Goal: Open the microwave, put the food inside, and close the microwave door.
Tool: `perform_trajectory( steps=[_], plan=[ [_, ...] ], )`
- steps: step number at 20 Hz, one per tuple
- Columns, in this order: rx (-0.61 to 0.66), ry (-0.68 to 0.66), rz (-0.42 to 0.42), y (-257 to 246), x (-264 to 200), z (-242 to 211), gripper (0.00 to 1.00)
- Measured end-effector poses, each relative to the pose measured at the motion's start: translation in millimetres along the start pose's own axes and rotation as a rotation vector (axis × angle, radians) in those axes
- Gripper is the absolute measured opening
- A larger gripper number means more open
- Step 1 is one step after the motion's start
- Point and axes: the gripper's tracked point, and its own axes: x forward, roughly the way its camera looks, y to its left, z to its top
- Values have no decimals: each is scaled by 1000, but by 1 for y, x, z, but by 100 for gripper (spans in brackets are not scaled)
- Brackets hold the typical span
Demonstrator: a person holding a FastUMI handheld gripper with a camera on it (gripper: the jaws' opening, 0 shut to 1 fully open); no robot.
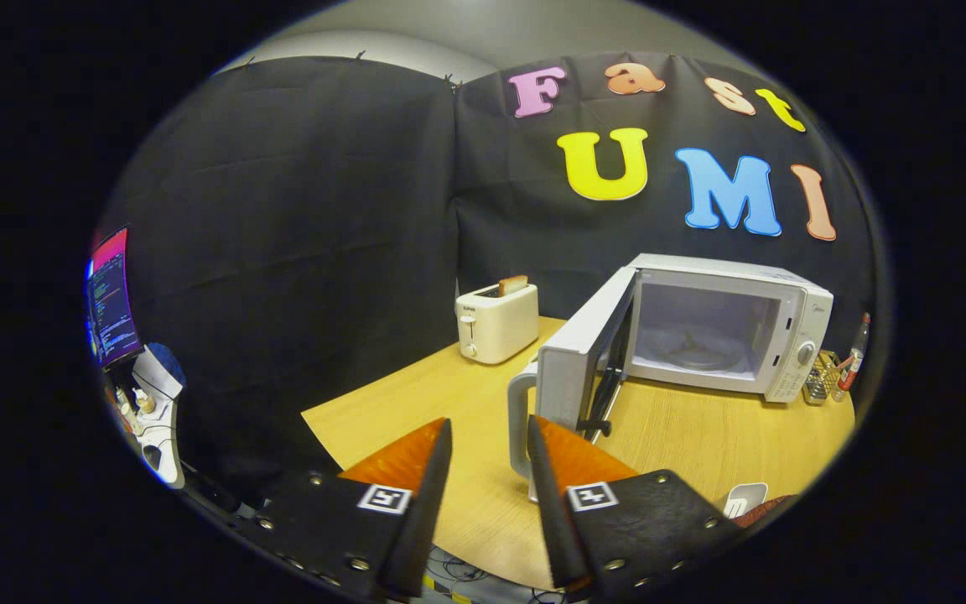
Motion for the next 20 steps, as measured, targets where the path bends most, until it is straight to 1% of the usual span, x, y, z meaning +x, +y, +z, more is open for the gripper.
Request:
perform_trajectory(
  steps=[2,3,6,9,12,14,16,20],
  plan=[
    [13,-33,-48,-25,-16,12,100],
    [23,-49,-75,-38,-23,18,97],
    [77,-95,-178,-86,-45,26,97],
    [131,-84,-280,-138,-70,13,97],
    [203,-55,-371,-186,-92,-11,100],
    [255,-25,-401,-207,-104,-31,100],
    [286,5,-457,-231,-116,-50,100],
    [351,68,-527,-264,-126,-89,100]
  ],
)
